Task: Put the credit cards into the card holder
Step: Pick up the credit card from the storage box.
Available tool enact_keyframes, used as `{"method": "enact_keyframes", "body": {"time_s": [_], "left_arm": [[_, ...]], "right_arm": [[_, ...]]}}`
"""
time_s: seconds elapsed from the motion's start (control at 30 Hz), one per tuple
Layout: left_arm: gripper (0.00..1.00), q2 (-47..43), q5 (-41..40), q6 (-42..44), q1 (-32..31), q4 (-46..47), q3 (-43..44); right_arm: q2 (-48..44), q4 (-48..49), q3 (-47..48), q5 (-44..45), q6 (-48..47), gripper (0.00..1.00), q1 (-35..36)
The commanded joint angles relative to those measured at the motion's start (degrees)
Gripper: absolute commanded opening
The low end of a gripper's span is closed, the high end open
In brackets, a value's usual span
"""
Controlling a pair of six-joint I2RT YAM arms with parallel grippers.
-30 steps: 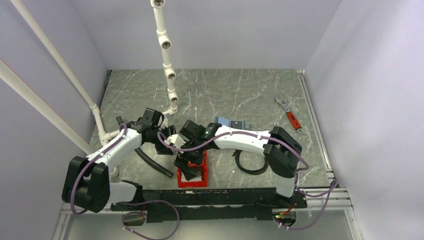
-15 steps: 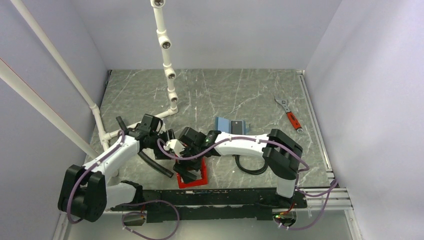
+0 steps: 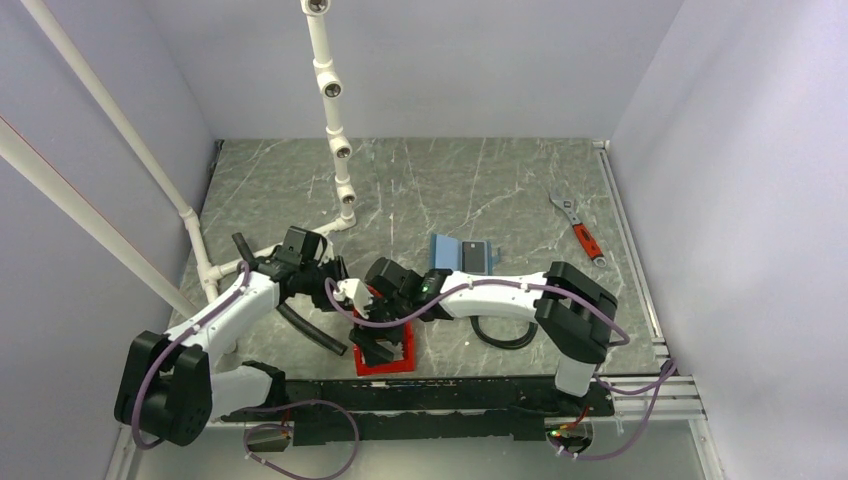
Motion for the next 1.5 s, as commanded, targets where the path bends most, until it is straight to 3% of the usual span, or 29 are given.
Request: {"method": "enact_keyframes", "body": {"time_s": [0.0,0.2,0.67,0.77,1.1,1.33,1.47], "left_arm": [[0.32,0.2,2.39,-1.27,0.15,4.9,1.92],[0.24,0.9,2.62,-0.61,0.15,5.14,2.13],[0.05,-0.74,0.56,-1.73,0.15,4.76,2.54],[0.0,-1.11,-0.06,-2.23,0.15,4.82,2.54],[0.0,-0.56,-0.22,-2.46,0.15,5.09,2.84],[0.0,-1.06,-0.66,-2.32,0.15,4.54,3.15],[0.0,-0.73,-0.81,-2.17,0.15,4.43,3.18]], "right_arm": [[-3.47,2.46,-4.1,-2.64,0.73,0.82,0.57],[-2.64,3.09,-5.35,-4.49,0.25,0.81,0.54],[2.94,-6.2,1.35,-11.28,-4.52,0.82,0.86],[2.46,-7.39,1.01,-13.18,-5.35,0.78,0.91],[-1.1,-5.45,-2.65,-13.28,-4.93,0.65,0.82],[-1.16,-3.7,-2.82,-12.49,-3.36,0.44,0.56],[-1.36,-4.06,-2.54,-13.49,-3.45,0.42,0.47]]}}
